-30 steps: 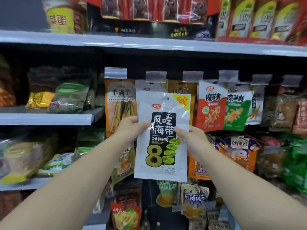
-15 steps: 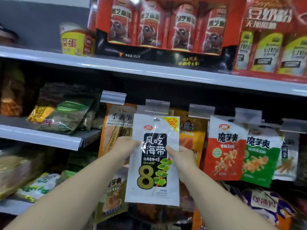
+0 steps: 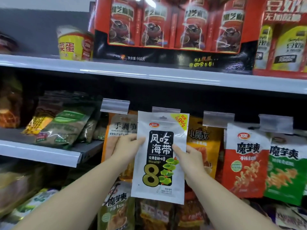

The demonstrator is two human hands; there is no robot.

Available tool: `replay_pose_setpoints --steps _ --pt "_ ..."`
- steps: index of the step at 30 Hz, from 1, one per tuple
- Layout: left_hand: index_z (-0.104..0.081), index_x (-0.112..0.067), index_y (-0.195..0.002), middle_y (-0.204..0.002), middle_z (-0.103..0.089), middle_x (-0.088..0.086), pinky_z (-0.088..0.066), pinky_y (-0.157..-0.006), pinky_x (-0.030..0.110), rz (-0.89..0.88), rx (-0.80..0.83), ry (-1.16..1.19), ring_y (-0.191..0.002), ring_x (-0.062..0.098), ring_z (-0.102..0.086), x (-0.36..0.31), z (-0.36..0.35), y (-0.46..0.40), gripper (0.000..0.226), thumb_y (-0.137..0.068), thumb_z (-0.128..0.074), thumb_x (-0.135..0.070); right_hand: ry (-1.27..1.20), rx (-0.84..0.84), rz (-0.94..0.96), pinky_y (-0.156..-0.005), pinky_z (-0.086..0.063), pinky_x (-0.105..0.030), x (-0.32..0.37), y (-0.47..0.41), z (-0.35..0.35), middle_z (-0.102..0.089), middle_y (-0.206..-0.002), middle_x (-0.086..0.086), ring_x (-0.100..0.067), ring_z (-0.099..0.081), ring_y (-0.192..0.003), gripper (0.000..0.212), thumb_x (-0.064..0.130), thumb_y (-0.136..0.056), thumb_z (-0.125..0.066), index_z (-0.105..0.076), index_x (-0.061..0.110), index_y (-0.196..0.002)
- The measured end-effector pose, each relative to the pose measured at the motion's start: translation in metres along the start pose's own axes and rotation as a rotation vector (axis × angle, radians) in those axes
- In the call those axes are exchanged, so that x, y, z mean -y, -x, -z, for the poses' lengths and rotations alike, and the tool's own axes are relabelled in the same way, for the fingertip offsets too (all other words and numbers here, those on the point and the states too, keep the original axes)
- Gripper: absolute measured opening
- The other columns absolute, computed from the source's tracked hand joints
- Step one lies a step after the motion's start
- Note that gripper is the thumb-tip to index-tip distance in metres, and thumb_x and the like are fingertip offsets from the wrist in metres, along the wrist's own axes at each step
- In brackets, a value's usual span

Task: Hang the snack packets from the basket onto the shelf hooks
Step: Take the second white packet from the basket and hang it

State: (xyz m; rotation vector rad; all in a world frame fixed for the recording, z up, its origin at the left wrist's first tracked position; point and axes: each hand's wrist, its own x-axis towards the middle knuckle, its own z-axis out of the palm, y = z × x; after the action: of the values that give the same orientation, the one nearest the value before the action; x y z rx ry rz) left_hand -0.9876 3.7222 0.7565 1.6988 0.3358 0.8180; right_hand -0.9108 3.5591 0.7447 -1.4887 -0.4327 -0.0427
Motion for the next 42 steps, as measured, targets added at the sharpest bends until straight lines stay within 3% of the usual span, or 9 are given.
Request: replay_pose_setpoints --steps 9,13,17,20,24,29,33,35,42 --pt "-0.072 -0.003 -0.089 -0.090 -0.074 0.015 -0.053 -0.085 0.056 -0.023 0.054 0.026 -0.091 0.038 -0.068 0.016 -0.001 -0.019 0.028 -0.090 -0.061 -0.029 0.019 -0.016 0.013 -0.057 -0.046 -0.024 -0.010 -0.002 -0.001 -0.072 -0.085 0.004 -0.012 -0.064 -0.074 0.007 0.023 -0.088 -0.065 -0.070 0.019 -0.085" --pt "-0.070 -0.006 -0.081 -0.085 -0.072 0.009 -0.052 -0.085 0.045 -0.022 0.069 0.020 -0.082 0.029 -0.066 0.026 -0.007 -0.031 0.032 -0.088 -0.061 -0.036 0.051 -0.047 -0.009 -0.060 -0.048 -0.027 -0.014 -0.013 -0.003 -0.072 -0.085 0.002 -0.017 -0.065 -0.078 0.010 0.025 -0.089 -0.064 -0.070 0.018 -0.085" --pt "-0.068 0.001 -0.087 -0.083 -0.066 0.016 -0.045 -0.072 0.033 -0.042 0.060 -0.026 -0.075 0.024 -0.058 0.031 -0.016 -0.053 0.039 -0.090 -0.058 -0.037 0.064 -0.084 -0.018 -0.079 -0.052 -0.038 -0.021 -0.040 -0.013 -0.073 -0.088 -0.005 -0.027 -0.067 -0.087 0.011 0.024 -0.088 -0.065 -0.068 0.017 -0.080" --pt "-0.071 -0.004 -0.088 -0.088 -0.072 0.017 -0.053 -0.078 0.041 -0.024 0.056 -0.021 -0.087 0.038 -0.067 0.045 -0.021 -0.075 0.033 -0.090 -0.059 -0.034 0.089 -0.091 -0.032 -0.079 -0.046 -0.031 -0.027 -0.057 -0.018 -0.069 -0.088 0.000 -0.016 -0.061 -0.079 0.013 0.025 -0.089 -0.065 -0.061 0.025 -0.077" --pt "-0.071 -0.010 -0.098 -0.097 -0.072 0.005 -0.051 -0.089 0.040 -0.046 0.057 -0.074 -0.093 0.025 -0.065 0.065 -0.023 -0.081 0.042 -0.089 -0.056 -0.048 0.081 -0.093 -0.052 -0.079 -0.042 -0.029 -0.036 -0.058 -0.020 -0.067 -0.089 0.002 -0.016 -0.059 -0.082 0.004 0.024 -0.090 -0.064 -0.064 0.022 -0.086" --pt "-0.062 -0.021 -0.079 -0.083 -0.069 -0.001 -0.056 -0.081 0.040 -0.032 -0.022 -0.142 -0.080 0.020 -0.066 0.080 -0.013 -0.065 0.024 -0.086 -0.064 -0.043 0.313 -0.183 -0.029 -0.068 -0.040 -0.034 -0.044 -0.043 -0.012 -0.058 -0.076 -0.015 -0.030 -0.055 -0.075 0.036 0.039 -0.084 -0.068 -0.058 0.006 -0.076" --pt "-0.061 -0.018 -0.097 -0.089 -0.064 -0.004 -0.044 -0.069 0.022 -0.169 -0.086 -0.314 -0.084 0.013 -0.059 0.088 0.002 -0.038 0.015 -0.088 -0.064 -0.030 0.586 -0.240 0.033 -0.078 -0.046 -0.031 -0.049 -0.015 0.000 -0.059 -0.100 -0.005 -0.023 -0.057 -0.093 0.043 0.038 -0.082 -0.070 -0.053 0.011 -0.111" --pt "-0.061 -0.020 -0.098 -0.088 -0.063 -0.006 -0.044 -0.065 0.026 -0.244 -0.095 -0.357 -0.083 0.013 -0.059 0.098 0.008 -0.024 0.012 -0.090 -0.060 -0.029 0.725 -0.268 0.123 -0.075 -0.044 -0.031 -0.053 0.007 0.008 -0.053 -0.101 -0.003 -0.022 -0.053 -0.093 0.038 0.032 -0.087 -0.065 -0.050 0.012 -0.114" --pt "-0.060 -0.028 -0.084 -0.070 -0.064 -0.010 -0.053 -0.061 0.034 -0.337 0.220 -0.585 -0.070 0.017 -0.062 0.155 0.000 0.061 0.016 -0.093 -0.053 -0.040 0.865 -0.092 0.088 -0.070 -0.046 -0.036 -0.110 0.089 0.040 -0.052 -0.099 -0.001 -0.022 -0.056 -0.085 0.024 0.025 -0.095 -0.052 -0.048 0.015 -0.117"
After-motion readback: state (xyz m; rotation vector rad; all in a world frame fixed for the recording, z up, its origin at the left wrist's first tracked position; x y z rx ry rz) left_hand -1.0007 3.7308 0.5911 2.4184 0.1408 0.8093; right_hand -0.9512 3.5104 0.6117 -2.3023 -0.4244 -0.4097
